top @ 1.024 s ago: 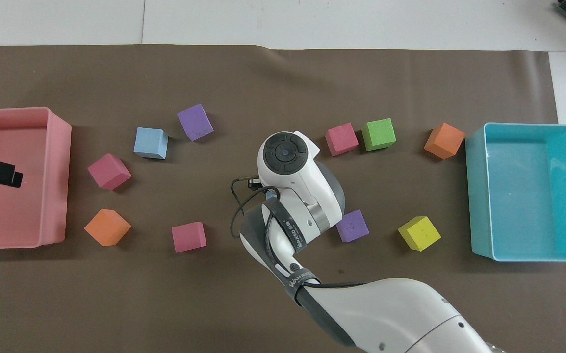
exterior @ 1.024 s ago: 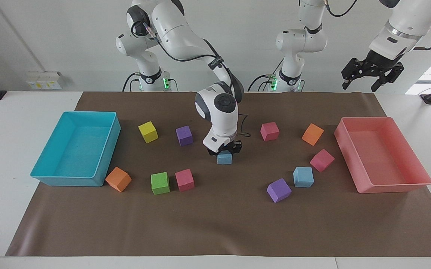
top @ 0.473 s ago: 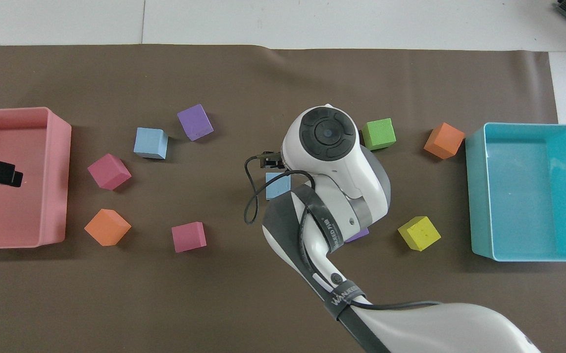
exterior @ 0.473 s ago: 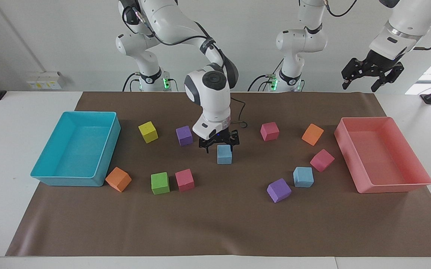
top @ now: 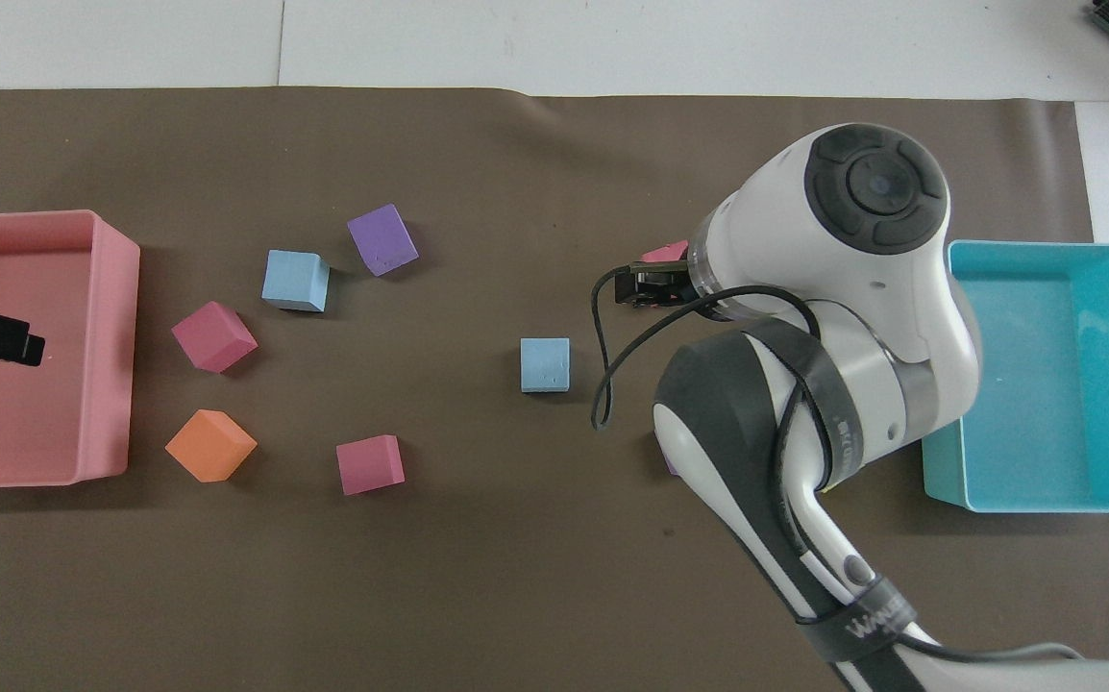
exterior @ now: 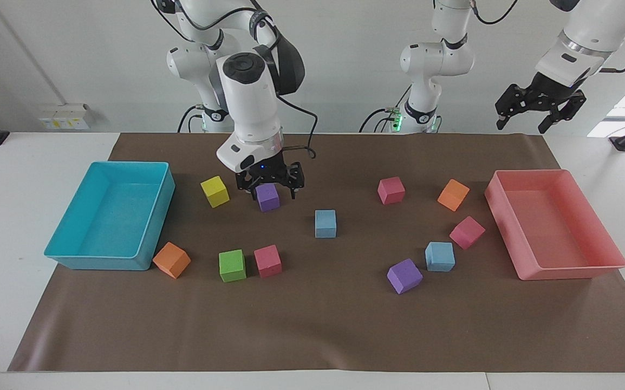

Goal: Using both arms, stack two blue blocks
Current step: 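Draw back the right gripper while the left gripper reaches the blue cube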

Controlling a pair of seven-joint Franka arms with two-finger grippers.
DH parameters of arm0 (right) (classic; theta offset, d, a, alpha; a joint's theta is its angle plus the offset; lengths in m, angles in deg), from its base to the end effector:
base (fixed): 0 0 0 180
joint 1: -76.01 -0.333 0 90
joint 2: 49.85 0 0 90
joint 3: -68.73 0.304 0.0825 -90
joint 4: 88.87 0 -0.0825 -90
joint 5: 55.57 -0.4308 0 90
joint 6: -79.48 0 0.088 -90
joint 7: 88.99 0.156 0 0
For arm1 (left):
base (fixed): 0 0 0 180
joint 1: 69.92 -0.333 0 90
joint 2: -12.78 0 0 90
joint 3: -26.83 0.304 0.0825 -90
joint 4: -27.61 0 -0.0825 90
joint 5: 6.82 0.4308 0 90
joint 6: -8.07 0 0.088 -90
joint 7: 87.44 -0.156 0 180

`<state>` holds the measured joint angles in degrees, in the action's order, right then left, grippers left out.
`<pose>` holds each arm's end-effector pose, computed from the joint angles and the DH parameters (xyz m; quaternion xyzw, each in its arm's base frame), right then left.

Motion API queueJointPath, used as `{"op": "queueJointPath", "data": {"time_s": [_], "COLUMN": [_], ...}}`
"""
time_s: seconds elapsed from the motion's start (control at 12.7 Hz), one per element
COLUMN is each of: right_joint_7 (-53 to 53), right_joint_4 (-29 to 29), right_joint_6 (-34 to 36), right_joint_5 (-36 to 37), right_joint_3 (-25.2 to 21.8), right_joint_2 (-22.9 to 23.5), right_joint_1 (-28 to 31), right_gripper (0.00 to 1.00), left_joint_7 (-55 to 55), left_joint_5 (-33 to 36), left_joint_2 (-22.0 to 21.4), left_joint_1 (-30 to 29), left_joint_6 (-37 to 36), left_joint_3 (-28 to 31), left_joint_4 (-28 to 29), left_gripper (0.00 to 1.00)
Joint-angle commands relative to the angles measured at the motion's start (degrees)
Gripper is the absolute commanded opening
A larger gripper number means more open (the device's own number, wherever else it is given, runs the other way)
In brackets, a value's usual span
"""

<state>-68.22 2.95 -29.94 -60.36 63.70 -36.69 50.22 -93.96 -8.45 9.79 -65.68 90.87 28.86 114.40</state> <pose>0.6375 0.2560 0.4306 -0.9987 0.0109 -0.0260 0.0420 0.5706 -0.0263 0.6120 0.9968 -0.0778 -0.0082 0.0154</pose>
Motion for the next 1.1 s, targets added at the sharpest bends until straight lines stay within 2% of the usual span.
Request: {"op": "queueJointPath", "data": {"time_s": [0.0, 0.24, 0.32, 0.39, 0.47, 0.55, 0.63, 0.71, 0.79, 0.87, 1.02], "right_joint_7": [-8.68, -16.18, -19.5, -23.01, -24.44, -27.06, -29.44, -29.99, -29.99, -29.99, -34.44], "right_joint_4": [4.13, 13.08, 14.07, 14.25, 14.86, 16.18, 16.88, 17.07, 17.59, 18.73, 21.28], "right_joint_6": [-1.84, -9.83, -11.16, -11.17, -10.73, -11.17, -11.6, -11.96, -11.96, -12.4, -13.98], "right_joint_5": [-8.27, -23.82, -25.6, -27.27, -29.9, -32.97, -35.88, -37.56, -37.75, -38.27, -45.7], "right_joint_3": [0.72, 0.72, 0.72, 0.72, 0.72, 0.72, 0.72, 0.72, 0.8, 0.89, 0.98], "right_joint_2": [-1.2, -3.14, -2.71, -2.0, -1.82, -1.21, -0.16, 1.15, 1.78, 2.04, 2.66], "right_joint_1": [4.77, 7.69, 7.95, 8.04, 8.82, 9.35, 9.01, 8.75, 8.66, 8.66, 8.66], "right_gripper": [1.0, 0.9, 0.84, 0.84, 0.75, 0.63, 0.46, 0.17, 0.0, 0.0, 0.0], "left_joint_7": [-0.69, -0.6, -0.51, -0.16, 0.1, 0.1, 0.1, 0.19, 0.45, 1.5, 4.74], "left_joint_5": [0.05, -0.04, -0.04, -0.04, -0.13, -0.13, -0.04, -0.13, -0.13, -0.13, -0.13], "left_joint_2": [-0.78, 0.62, 2.1, 3.25, 4.39, 5.01, 5.19, 5.72, 6.94, 8.08, 10.11], "left_joint_1": [0.77, 1.21, 1.21, 1.47, 2.78, 3.49, 3.93, 4.98, 5.42, 6.13, 7.09], "left_joint_6": [1.4, 5.78, 7.36, 8.51, 10.35, 13.07, 15.53, 17.21, 18.44, 19.93, 24.23], "left_joint_3": [0.34, 0.26, 0.26, 0.26, 0.26, 0.26, 0.26, 0.26, 0.26, 0.26, 0.26], "left_joint_4": [0.75, 1.19, 1.28, 1.37, 1.63, 2.68, 3.64, 4.26, 4.36, 4.62, 6.54], "left_gripper": [1.0, 1.0, 1.0, 1.0, 1.0, 1.0, 1.0, 1.0, 1.0, 1.0, 1.0]}}
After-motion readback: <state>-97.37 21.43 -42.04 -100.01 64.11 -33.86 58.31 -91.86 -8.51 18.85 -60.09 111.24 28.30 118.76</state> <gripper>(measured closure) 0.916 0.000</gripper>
